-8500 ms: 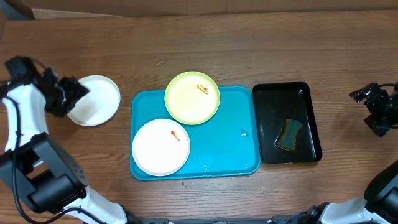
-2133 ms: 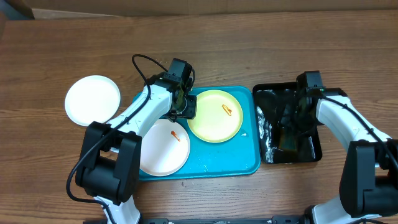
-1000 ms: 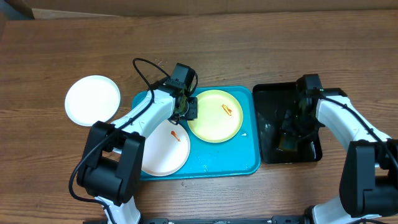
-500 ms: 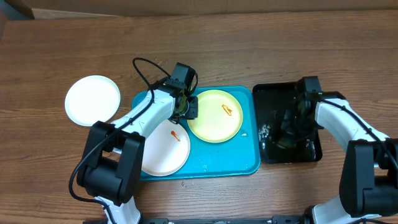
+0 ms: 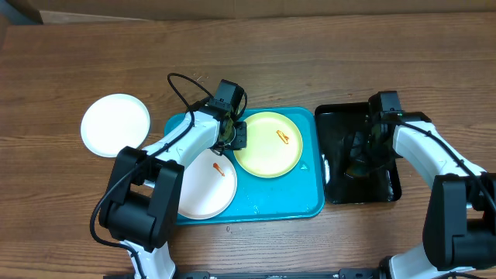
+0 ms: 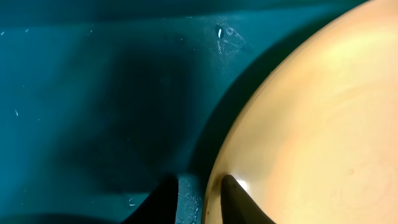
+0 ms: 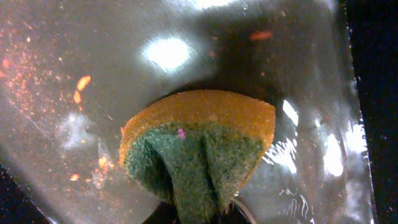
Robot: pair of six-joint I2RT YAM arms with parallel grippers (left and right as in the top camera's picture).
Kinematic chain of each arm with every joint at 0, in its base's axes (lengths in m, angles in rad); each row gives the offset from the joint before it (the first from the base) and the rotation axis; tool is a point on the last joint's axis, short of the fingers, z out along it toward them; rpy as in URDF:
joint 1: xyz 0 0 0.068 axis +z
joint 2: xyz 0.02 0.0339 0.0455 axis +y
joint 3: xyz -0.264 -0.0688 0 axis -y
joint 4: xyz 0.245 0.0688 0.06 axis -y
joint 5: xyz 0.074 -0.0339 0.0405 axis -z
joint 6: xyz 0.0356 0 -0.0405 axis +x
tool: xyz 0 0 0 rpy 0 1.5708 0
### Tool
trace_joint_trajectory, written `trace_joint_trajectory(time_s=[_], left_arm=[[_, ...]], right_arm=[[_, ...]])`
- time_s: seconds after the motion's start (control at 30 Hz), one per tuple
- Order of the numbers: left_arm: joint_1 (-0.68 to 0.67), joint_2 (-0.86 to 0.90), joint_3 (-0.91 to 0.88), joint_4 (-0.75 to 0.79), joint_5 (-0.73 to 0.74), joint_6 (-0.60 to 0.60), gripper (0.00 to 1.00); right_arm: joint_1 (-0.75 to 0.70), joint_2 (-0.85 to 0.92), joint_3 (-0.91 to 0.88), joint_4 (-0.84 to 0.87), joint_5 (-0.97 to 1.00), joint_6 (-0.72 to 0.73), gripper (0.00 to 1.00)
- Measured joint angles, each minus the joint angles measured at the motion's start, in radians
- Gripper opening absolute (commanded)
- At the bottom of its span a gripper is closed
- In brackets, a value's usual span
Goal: Clean dirty plates on tray and stack at the side
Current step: 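Dip and swish the held sponge in the black tray water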
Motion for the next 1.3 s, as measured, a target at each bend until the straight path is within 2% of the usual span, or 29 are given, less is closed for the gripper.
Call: trace_joint_trajectory(time_s=[0.17, 0.33, 0.43, 0.53, 0.6, 0.77, 0.83, 1.07, 1.1, 1.13, 1.2, 1.3], left_arm=[[0.0, 0.0, 0.0, 0.002, 0.001, 0.0, 0.18], [0.0, 0.0, 0.0, 0.003, 0.004, 0.0, 0.06], [0.0, 0.0, 0.001, 0.002, 0.007, 0.0, 0.1], [0.0, 0.0, 0.002, 0.003, 0.007, -0.001, 0.22], [0.0, 0.001, 0.002, 0.0, 0.007, -0.002, 0.22], [0.0, 0.001, 0.002, 0.0, 0.007, 0.002, 0.04], [0.0, 0.0, 0.003, 0.001, 0.008, 0.0, 0.04], [0.0, 0.0, 0.006, 0.001, 0.011, 0.0, 0.04], [0.0, 0.0, 0.006, 0.001, 0.011, 0.0, 0.06], [0.0, 0.0, 0.006, 0.001, 0.012, 0.0, 0.13], [0.0, 0.0, 0.006, 0.002, 0.011, -0.002, 0.16], [0.0, 0.002, 0.006, -0.002, 0.011, -0.001, 0.04]], right_arm=[[0.0, 0.0, 0.0, 0.013, 0.0, -0.011, 0.04], [0.002, 0.0, 0.009, 0.021, 0.0, -0.034, 0.04], [0.008, 0.0, 0.016, 0.025, 0.013, -0.041, 0.04], [0.037, 0.0, 0.018, 0.023, 0.051, -0.045, 0.04], [0.063, 0.0, 0.018, 0.024, 0.064, -0.049, 0.04], [0.107, 0.0, 0.018, 0.027, 0.09, -0.047, 0.04], [0.111, 0.0, 0.018, 0.029, 0.105, -0.036, 0.04], [0.111, 0.001, 0.056, -0.034, 0.122, -0.023, 0.04], [0.111, 0.002, 0.089, -0.07, 0.124, -0.026, 0.04], [0.111, 0.002, 0.127, -0.101, 0.126, -0.026, 0.04], [0.111, 0.003, 0.183, -0.147, 0.128, -0.029, 0.04], [0.111, 0.003, 0.23, -0.158, 0.128, -0.042, 0.04]])
